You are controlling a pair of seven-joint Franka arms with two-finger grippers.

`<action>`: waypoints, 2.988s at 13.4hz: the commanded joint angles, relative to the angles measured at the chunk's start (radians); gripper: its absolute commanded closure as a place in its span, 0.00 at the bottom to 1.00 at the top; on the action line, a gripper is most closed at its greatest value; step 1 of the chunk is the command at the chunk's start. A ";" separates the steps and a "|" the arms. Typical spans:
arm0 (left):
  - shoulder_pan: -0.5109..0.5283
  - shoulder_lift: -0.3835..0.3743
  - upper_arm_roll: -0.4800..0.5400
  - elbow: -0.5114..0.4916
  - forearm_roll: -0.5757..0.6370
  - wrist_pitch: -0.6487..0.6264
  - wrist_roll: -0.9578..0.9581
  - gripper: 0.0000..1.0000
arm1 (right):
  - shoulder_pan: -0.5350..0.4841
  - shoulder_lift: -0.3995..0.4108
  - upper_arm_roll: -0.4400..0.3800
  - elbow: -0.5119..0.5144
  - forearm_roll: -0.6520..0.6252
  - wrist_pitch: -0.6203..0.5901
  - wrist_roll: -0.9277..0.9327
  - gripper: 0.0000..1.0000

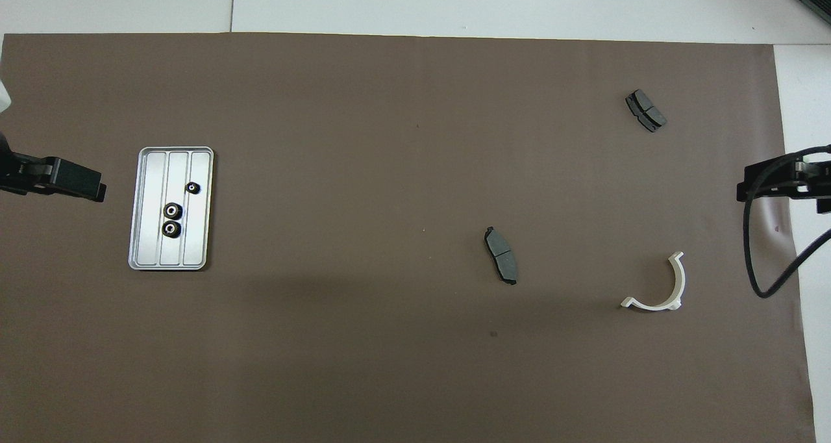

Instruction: Place bearing gear from tray to pile

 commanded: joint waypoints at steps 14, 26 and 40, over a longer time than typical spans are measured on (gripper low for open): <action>0.034 -0.107 0.000 -0.331 0.009 0.297 0.000 0.00 | -0.013 -0.027 0.005 -0.029 0.026 -0.001 -0.033 0.00; 0.086 0.135 0.000 -0.491 0.009 0.771 0.071 0.00 | -0.013 -0.027 0.005 -0.029 0.026 -0.003 -0.033 0.00; 0.084 0.229 0.000 -0.574 0.011 0.915 0.179 0.24 | -0.013 -0.027 0.005 -0.029 0.026 -0.001 -0.033 0.00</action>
